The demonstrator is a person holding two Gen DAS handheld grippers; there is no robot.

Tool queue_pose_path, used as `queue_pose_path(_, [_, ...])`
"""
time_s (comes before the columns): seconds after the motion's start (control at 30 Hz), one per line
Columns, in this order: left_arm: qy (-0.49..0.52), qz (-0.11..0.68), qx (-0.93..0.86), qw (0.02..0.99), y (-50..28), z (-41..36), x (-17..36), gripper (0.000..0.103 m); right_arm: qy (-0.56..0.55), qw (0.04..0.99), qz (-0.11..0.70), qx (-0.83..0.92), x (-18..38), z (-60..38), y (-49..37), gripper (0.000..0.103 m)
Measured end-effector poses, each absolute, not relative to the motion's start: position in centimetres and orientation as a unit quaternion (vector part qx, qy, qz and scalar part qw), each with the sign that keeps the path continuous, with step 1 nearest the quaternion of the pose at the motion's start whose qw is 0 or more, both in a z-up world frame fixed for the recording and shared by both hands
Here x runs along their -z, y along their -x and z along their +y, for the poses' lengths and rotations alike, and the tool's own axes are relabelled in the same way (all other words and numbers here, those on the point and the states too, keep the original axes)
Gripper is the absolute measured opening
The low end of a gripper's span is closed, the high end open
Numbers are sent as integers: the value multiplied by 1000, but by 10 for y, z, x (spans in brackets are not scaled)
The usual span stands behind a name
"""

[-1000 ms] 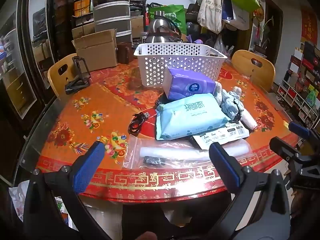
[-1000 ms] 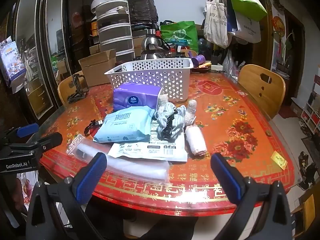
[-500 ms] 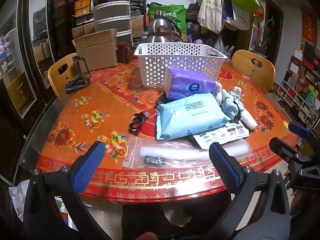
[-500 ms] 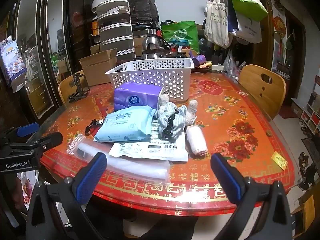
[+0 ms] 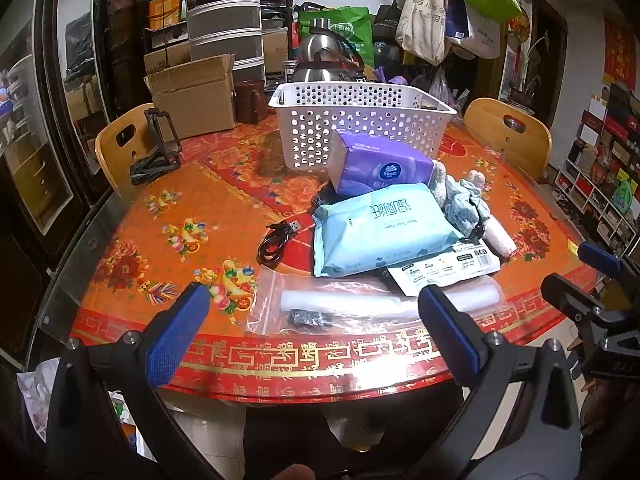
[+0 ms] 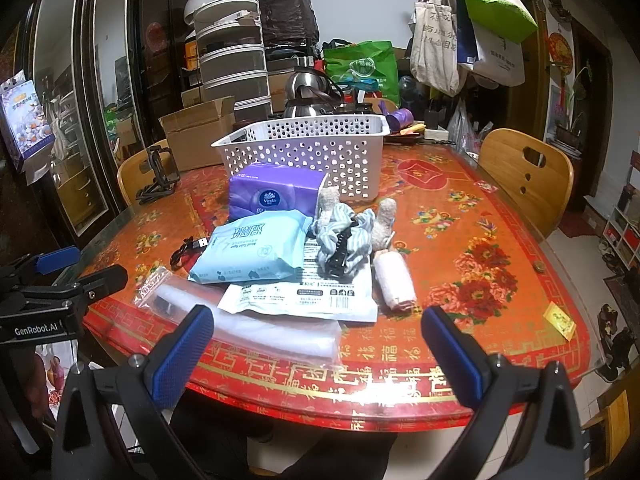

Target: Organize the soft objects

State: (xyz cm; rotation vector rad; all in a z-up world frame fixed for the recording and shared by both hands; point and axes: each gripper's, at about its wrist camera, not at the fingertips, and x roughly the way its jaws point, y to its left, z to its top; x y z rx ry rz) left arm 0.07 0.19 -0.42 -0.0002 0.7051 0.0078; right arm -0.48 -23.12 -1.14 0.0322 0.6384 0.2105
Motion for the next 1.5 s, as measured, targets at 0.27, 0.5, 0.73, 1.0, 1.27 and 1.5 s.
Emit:
queue_pose_path(0.27, [2, 346, -5, 938, -1, 4, 4, 103, -15, 944, 314, -103, 13, -227, 6, 103])
queue_pose_path(0.5, [1, 346, -5, 938, -1, 4, 4, 103, -15, 943, 314, -105, 12, -229, 5, 103])
queue_pose_path(0.73, [2, 347, -5, 938, -1, 5, 4, 103, -14, 943, 314, -104, 13, -228, 6, 103])
queue_pose_path(1.0, [2, 346, -6, 938, -1, 5, 4, 103, -15, 943, 315, -105, 14, -229, 5, 103])
queue_pose_path(1.27, [3, 346, -6, 938, -1, 4, 5, 103, -15, 943, 315, -105, 14, -229, 5, 103])
queue_pose_path(1.5, [4, 347, -7, 938, -1, 4, 5, 103, -15, 943, 316, -105, 15, -228, 5, 103])
